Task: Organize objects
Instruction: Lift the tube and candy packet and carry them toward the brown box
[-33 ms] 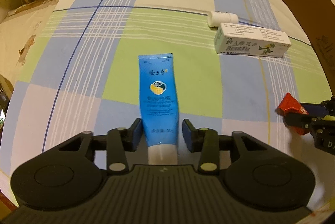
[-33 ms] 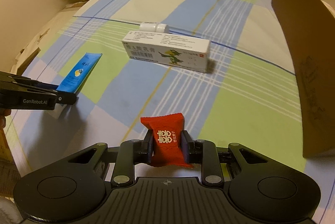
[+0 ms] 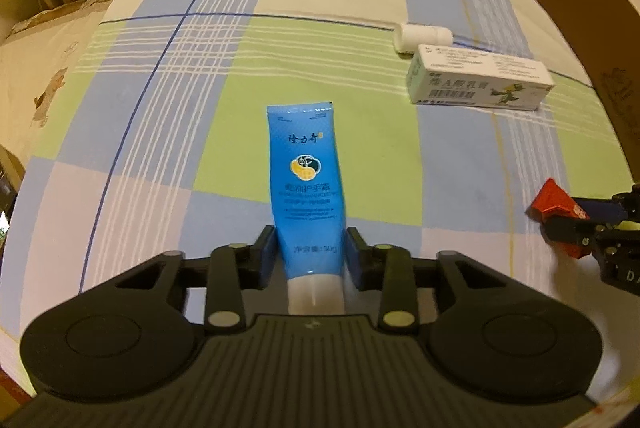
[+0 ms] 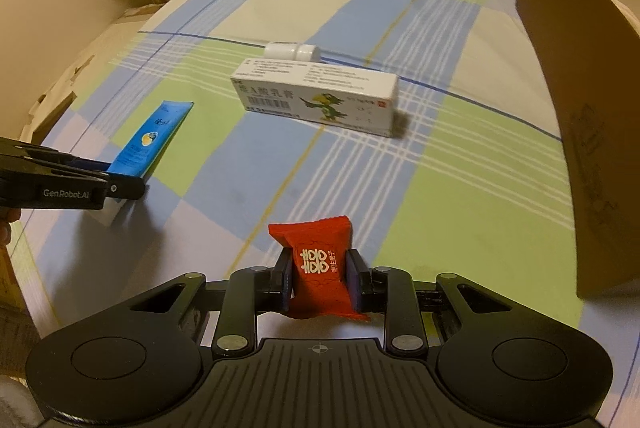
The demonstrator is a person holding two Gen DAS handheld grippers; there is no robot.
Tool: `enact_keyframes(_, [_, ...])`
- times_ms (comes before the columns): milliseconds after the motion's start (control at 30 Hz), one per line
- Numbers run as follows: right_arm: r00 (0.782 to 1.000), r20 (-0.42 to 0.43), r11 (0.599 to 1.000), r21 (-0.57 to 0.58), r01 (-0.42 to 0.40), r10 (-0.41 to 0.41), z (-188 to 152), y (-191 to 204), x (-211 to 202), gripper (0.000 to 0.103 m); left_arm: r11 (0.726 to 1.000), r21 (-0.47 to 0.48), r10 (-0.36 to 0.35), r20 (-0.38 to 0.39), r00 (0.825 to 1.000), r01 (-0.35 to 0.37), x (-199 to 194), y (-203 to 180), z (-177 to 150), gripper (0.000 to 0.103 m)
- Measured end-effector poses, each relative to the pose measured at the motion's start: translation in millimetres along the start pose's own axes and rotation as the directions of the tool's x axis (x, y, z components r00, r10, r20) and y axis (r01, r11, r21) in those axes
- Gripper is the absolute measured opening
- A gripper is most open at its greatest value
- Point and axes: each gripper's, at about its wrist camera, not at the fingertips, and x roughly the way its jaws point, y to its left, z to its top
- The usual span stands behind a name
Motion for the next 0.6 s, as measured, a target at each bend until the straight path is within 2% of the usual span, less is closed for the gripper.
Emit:
enact_keyframes(300, [0.999,0.037,0.999,0.048,-0.023,0.021,-10,-13,-27,0.024,0.999,-0.025,-0.03,0.011,0.999,0.031,-15,-1,-13,0.029])
enact_keyframes(600, [0.993,0.111,0.997,0.06,-0.052,0.045,-9,-13,-66,0.024,0.997,-0.022,-0.074,0.094,0.993,0.077,-62,-14,-13,0.029])
